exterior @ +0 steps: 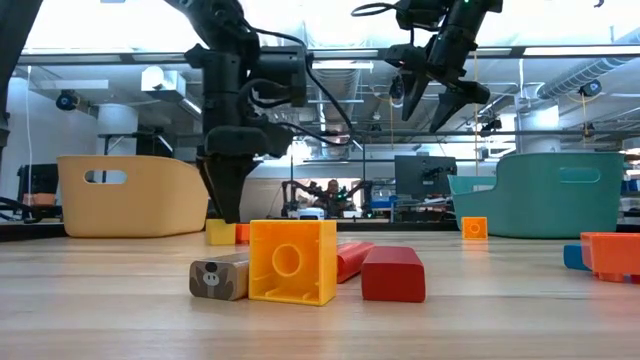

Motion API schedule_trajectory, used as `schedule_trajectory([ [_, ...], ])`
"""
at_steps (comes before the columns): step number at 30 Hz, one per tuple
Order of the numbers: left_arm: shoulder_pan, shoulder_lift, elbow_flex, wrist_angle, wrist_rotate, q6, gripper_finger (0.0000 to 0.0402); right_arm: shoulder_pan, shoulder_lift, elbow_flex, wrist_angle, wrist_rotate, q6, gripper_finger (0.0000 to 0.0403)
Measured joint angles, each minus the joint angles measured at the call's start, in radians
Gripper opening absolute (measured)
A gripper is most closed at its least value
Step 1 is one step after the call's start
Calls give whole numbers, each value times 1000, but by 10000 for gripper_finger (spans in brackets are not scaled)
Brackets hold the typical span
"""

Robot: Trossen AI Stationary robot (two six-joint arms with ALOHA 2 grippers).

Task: Sort blocks by size
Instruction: Put the yellow block into the blue bin

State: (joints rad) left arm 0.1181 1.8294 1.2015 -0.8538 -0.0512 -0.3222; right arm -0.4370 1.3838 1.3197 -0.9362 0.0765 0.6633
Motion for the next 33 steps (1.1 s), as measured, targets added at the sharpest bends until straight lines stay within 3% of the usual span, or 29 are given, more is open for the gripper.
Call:
schedule_trajectory([
  [11, 0, 0, -52, 32, 9, 11, 224, 0, 4, 0, 0, -59, 44, 294],
  [23, 0, -3, -135, 164, 10, 24, 223, -2, 60, 0, 17, -58, 17, 275],
  [27, 0, -3, -135, 166, 11, 25, 203, -2, 83, 0, 35, -68, 15, 271],
  [33, -1, -4, -135, 170, 15, 20, 141, -2, 94, 0, 37, -111, 18, 259],
])
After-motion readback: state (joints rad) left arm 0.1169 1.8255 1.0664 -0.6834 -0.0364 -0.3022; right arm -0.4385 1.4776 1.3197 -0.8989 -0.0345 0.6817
